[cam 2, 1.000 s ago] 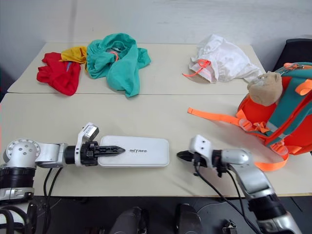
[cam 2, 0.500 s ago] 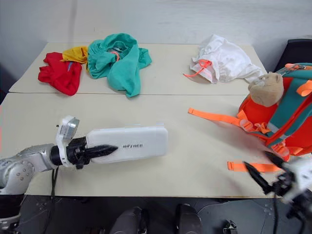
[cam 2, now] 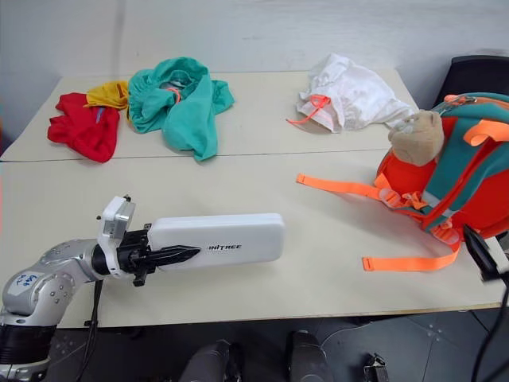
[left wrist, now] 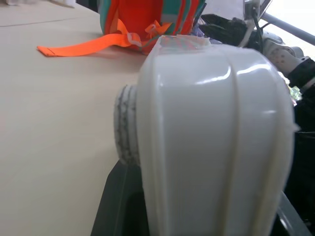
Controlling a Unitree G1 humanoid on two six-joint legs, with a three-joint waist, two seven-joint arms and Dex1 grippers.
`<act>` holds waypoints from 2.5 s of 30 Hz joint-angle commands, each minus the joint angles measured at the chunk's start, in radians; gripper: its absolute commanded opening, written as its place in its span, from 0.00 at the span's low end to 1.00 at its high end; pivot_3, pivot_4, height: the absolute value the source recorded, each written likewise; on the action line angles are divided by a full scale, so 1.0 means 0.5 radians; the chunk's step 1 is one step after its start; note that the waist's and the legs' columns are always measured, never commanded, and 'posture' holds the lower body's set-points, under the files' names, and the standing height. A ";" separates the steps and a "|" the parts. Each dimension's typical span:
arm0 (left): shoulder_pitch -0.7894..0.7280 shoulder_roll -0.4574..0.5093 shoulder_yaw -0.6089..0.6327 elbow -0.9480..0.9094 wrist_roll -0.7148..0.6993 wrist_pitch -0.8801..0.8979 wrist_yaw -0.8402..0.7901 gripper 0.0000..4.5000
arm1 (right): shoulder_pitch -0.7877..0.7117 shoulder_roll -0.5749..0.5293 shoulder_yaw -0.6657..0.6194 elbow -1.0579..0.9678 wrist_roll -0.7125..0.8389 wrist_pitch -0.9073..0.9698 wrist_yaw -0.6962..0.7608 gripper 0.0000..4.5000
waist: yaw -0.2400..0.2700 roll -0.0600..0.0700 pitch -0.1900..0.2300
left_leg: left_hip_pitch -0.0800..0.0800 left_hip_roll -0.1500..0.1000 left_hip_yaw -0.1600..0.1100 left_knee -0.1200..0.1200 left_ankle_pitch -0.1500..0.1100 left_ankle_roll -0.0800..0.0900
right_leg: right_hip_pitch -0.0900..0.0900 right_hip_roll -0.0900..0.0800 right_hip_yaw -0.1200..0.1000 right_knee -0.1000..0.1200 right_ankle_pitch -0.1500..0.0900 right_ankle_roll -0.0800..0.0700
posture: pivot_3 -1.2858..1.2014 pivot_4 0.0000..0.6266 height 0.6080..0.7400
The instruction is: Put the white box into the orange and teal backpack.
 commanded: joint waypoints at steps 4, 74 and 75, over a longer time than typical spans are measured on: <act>0.091 -0.002 0.136 -0.122 -0.082 -0.004 0.040 0.26 | -0.458 -0.137 0.353 0.287 -0.027 0.091 0.103 0.99 | 0.020 0.001 0.001 | -0.004 0.000 -0.002 0.001 0.003 0.001 | -0.001 0.001 -0.002 0.000 0.000 0.000 | 0.52 0.24 1.00; -0.863 -0.067 -0.223 0.298 0.384 -0.435 0.092 0.26 | -0.826 -0.155 1.213 -0.554 0.594 1.069 0.735 0.01 | 0.090 -0.014 0.005 | -0.015 -0.003 -0.001 0.011 0.002 0.005 | -0.005 0.004 -0.005 0.001 0.003 0.005 | 0.52 0.24 1.00; -0.956 -0.094 -0.299 0.344 0.457 -0.429 0.109 0.26 | -0.825 -0.163 1.220 -0.558 0.589 1.072 0.747 0.01 | 0.099 -0.014 0.005 | -0.015 -0.003 -0.002 0.011 0.002 0.005 | -0.004 0.005 -0.006 0.001 0.003 0.006 | 0.52 0.24 1.00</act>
